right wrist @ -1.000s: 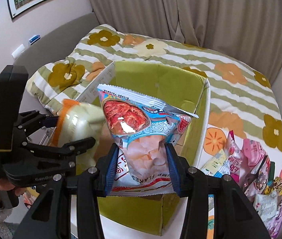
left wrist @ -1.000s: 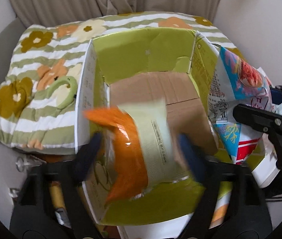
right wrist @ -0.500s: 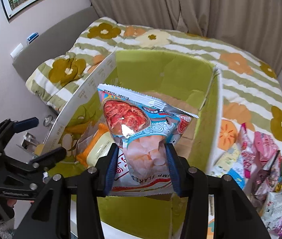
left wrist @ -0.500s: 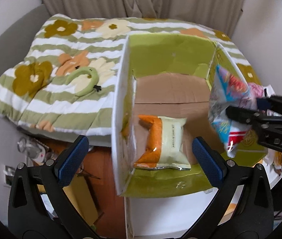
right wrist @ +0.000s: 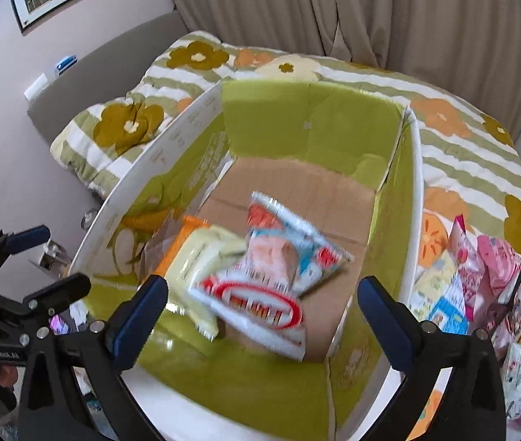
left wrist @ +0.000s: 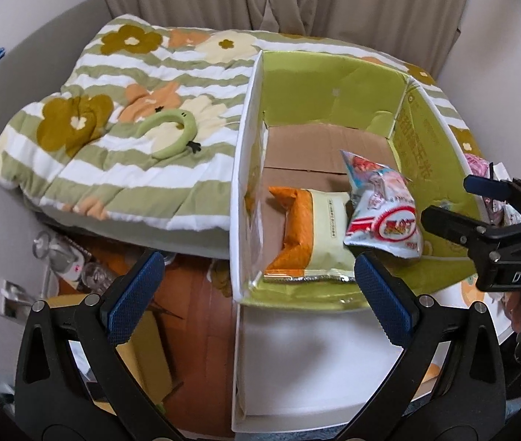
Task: Organize snacks
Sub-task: 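Move both tools back from the box toward the snack pile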
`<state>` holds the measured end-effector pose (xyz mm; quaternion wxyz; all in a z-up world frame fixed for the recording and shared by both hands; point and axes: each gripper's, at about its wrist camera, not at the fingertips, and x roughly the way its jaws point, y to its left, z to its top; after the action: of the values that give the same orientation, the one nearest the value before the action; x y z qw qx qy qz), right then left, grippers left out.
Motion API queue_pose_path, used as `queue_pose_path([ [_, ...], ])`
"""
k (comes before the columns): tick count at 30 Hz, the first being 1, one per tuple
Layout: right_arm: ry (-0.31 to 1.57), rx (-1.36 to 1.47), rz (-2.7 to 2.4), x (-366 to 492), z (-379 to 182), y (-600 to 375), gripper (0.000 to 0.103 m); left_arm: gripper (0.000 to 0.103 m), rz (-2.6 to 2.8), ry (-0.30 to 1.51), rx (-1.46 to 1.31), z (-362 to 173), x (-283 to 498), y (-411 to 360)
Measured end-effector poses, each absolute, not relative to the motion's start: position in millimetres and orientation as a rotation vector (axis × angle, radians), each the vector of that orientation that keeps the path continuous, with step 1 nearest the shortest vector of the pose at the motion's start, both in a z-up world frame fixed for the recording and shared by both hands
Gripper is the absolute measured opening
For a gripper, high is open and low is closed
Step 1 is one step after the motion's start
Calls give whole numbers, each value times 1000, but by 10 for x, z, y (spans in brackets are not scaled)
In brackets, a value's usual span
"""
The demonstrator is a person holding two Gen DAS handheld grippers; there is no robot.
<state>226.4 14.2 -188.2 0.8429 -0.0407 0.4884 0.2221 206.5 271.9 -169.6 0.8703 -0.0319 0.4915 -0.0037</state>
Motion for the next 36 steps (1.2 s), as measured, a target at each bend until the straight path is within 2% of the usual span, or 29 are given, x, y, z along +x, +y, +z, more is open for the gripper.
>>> queue_pose_path([
  [24,734,-38,272,1370,-917,-156,103,102,-174,760,41,-867,1686,2215],
  [36,633,69,121,822,-714,-1201,103,102,-279,723,31,-725,1494,1277],
])
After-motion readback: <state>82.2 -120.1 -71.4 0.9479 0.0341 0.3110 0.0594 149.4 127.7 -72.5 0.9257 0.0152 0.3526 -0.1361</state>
